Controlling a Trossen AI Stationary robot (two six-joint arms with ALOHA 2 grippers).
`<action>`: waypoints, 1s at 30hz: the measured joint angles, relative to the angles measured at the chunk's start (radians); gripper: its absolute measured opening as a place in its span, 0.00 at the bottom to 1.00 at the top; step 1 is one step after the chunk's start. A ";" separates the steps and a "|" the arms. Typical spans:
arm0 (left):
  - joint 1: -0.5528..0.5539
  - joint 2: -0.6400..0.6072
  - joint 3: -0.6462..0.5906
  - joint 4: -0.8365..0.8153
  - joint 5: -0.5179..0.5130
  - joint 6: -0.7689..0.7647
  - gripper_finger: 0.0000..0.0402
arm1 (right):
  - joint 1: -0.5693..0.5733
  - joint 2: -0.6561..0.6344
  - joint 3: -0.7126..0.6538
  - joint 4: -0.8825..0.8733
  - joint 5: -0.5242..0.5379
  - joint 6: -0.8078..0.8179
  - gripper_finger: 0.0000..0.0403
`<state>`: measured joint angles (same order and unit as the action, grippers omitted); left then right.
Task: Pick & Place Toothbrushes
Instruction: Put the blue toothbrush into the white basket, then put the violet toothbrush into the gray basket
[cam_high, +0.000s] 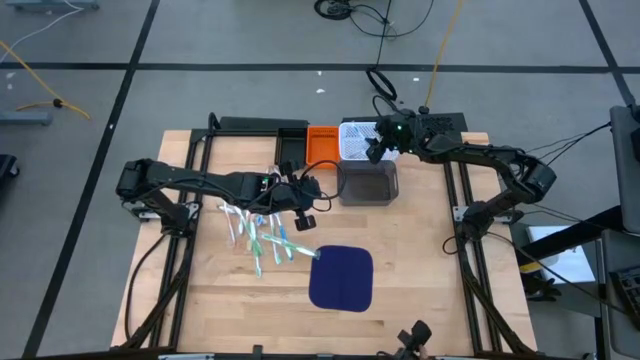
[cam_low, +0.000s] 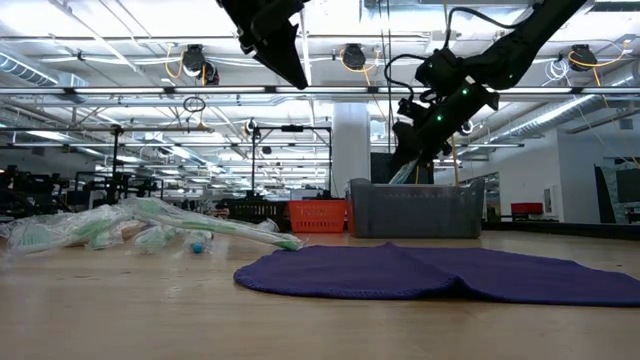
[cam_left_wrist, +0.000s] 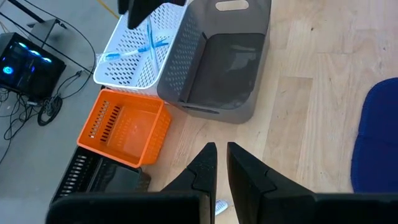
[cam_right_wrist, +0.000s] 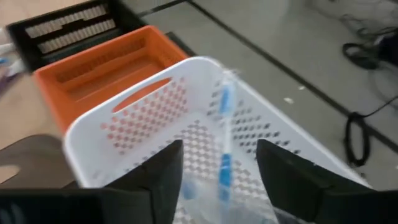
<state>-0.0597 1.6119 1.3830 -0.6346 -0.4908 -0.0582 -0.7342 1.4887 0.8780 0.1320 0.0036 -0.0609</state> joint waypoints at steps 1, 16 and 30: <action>0.000 0.000 0.000 0.000 0.000 0.000 0.09 | -0.003 0.000 0.000 0.010 0.009 -0.002 0.53; 0.000 0.000 0.000 -0.086 0.038 -0.031 0.09 | -0.032 -0.069 -0.001 0.013 -0.008 0.042 0.64; 0.049 0.006 -0.106 -0.197 0.068 0.117 0.12 | 0.146 -0.132 -0.001 -0.044 -0.190 0.031 0.63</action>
<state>-0.0110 1.6177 1.2775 -0.8314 -0.4227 0.0589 -0.5879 1.3562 0.8772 0.0877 -0.1862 -0.0297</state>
